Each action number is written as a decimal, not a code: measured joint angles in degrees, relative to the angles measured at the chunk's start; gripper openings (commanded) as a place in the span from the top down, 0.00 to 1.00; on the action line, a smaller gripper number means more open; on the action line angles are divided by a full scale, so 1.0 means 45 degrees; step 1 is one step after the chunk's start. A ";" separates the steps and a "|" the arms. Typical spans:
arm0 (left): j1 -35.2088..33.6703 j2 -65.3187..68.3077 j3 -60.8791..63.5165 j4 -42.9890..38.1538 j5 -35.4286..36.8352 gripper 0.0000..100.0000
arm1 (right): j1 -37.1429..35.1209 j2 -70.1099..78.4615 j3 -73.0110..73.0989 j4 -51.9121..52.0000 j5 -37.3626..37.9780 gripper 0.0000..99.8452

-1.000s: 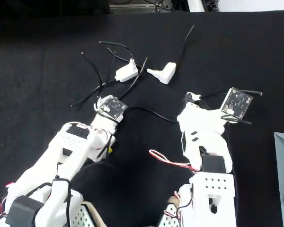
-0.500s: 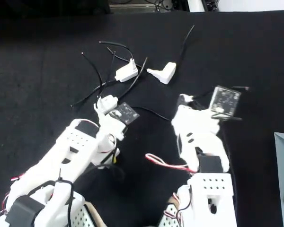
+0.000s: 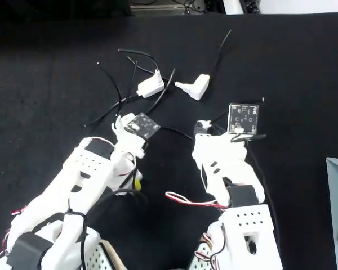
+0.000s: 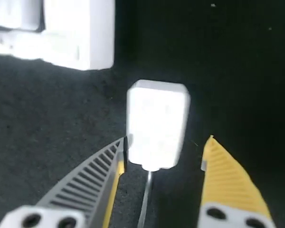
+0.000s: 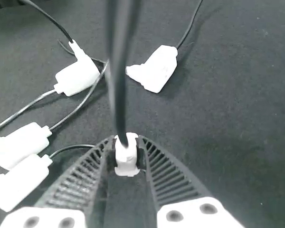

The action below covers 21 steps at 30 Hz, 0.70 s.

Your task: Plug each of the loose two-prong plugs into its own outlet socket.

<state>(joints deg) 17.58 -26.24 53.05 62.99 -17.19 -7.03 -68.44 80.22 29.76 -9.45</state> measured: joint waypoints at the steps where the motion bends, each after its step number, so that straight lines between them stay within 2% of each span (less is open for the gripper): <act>1: -0.0020 -0.0039 -0.0078 0.0000 0.0059 0.73 | 0.0000 0.0000 0.0000 0.0000 0.0000 0.99; 9: -0.0449 -0.3516 -0.0215 0.1328 0.0156 0.73 | -0.0430 0.0000 0.0000 0.0371 0.0332 0.99; 15: -0.3399 -0.7678 0.0039 0.1621 0.0606 0.72 | -0.2247 0.0000 0.0000 0.1114 0.0664 0.99; 21: -0.5822 -1.0198 0.1934 0.1368 0.0703 0.73 | -0.4591 0.0000 0.0000 0.1114 0.1485 0.99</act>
<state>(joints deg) -8.62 -72.13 61.76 69.14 -14.02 -27.69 -68.44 80.22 34.77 -2.77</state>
